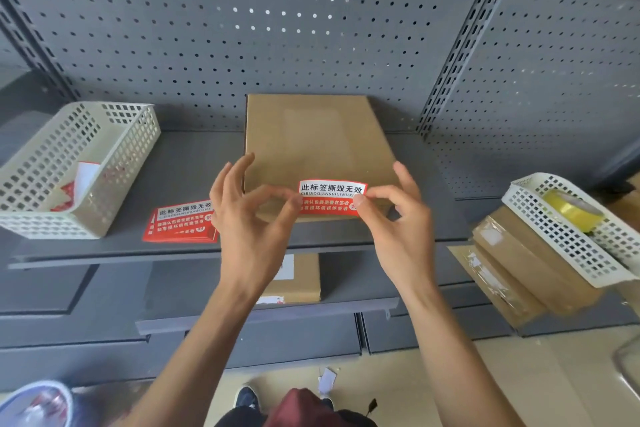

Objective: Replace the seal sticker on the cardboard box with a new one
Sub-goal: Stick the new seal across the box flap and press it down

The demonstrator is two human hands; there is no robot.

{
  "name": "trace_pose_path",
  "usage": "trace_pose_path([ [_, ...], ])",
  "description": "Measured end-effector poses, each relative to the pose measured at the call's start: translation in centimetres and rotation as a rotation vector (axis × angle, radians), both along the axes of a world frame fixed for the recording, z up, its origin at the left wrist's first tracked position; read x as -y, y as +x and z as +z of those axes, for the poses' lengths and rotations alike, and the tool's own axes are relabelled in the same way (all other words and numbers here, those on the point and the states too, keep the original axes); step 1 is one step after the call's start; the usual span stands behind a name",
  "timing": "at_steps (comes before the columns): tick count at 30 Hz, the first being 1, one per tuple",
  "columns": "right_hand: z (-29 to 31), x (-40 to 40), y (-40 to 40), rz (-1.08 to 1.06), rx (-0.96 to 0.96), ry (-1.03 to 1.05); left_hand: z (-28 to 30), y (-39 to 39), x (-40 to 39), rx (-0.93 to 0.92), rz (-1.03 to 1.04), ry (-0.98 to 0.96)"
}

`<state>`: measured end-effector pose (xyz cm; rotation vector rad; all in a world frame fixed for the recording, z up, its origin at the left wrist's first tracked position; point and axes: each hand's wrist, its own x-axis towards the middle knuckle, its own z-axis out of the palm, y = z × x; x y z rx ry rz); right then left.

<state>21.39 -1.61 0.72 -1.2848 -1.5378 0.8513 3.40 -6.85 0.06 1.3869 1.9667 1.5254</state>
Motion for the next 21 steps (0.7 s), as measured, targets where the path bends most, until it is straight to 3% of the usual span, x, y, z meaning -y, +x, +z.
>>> trace_pose_path([
  [9, -0.8, 0.4, 0.3, 0.016, 0.013, -0.016, -1.8, 0.9, 0.5, 0.072, 0.055, -0.029],
  [21, -2.3, 0.7, 0.4, 0.066, -0.003, 0.021, -3.9, 1.8, 1.2, 0.154, 0.140, 0.090],
])
